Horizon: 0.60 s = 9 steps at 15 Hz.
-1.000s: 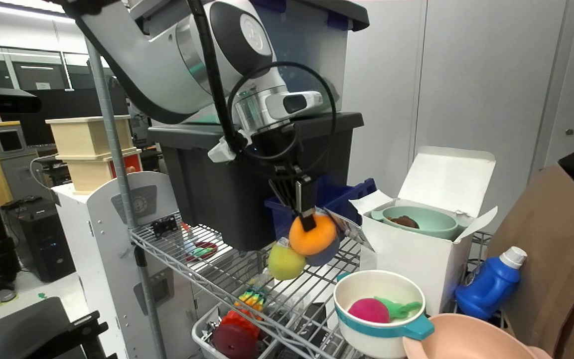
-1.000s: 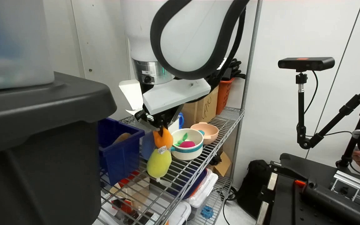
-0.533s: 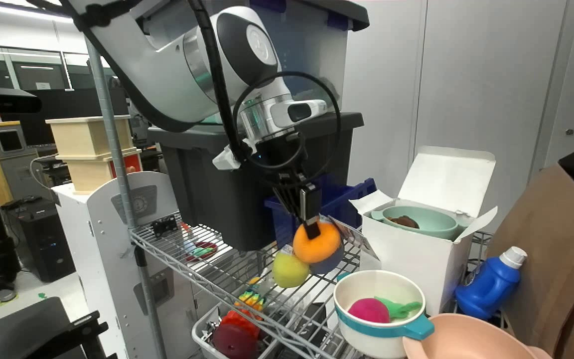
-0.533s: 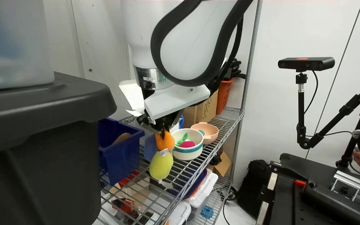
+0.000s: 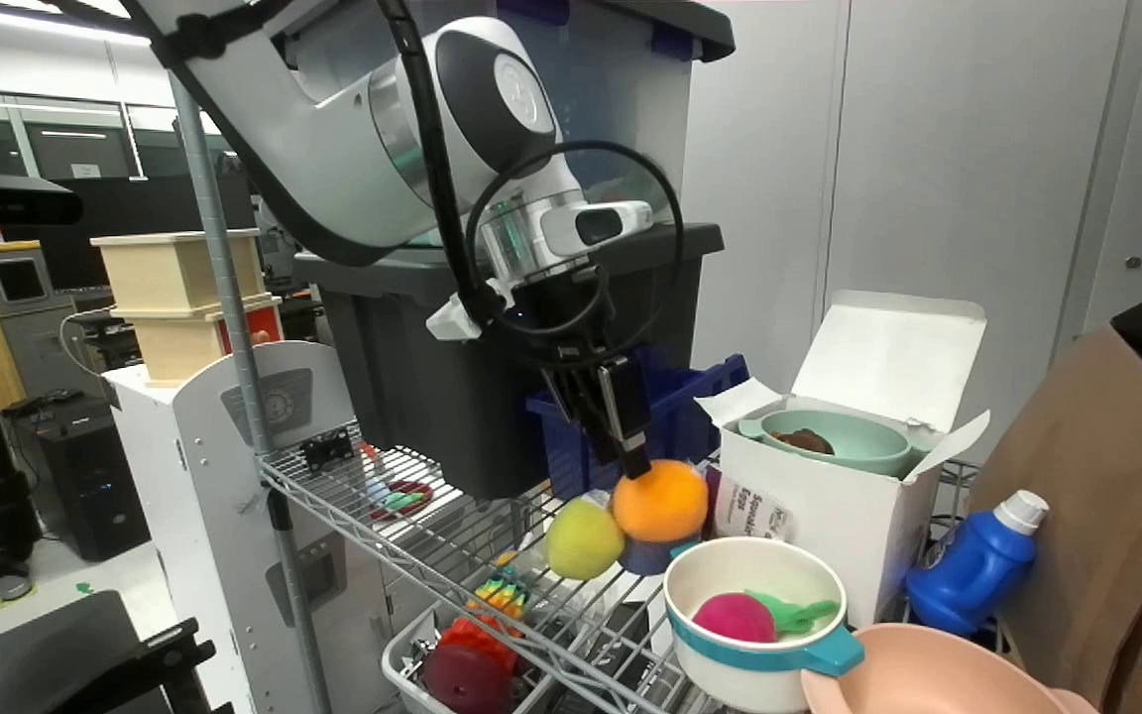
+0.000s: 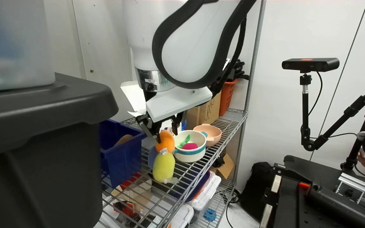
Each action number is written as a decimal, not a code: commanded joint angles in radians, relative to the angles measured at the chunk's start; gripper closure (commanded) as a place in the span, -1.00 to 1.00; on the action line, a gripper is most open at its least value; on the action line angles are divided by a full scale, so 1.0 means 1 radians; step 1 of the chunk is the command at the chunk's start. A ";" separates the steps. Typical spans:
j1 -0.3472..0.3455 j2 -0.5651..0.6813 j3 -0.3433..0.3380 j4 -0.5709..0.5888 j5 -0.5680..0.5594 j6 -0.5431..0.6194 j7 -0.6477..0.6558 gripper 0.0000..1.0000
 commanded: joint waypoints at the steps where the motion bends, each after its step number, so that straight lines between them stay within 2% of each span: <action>1: 0.019 0.003 -0.019 0.023 0.005 -0.020 0.007 -0.77; 3: 0.018 0.000 -0.021 0.026 0.004 -0.021 0.005 -0.98; 9: 0.002 -0.010 -0.037 0.036 0.003 -0.019 -0.008 -1.00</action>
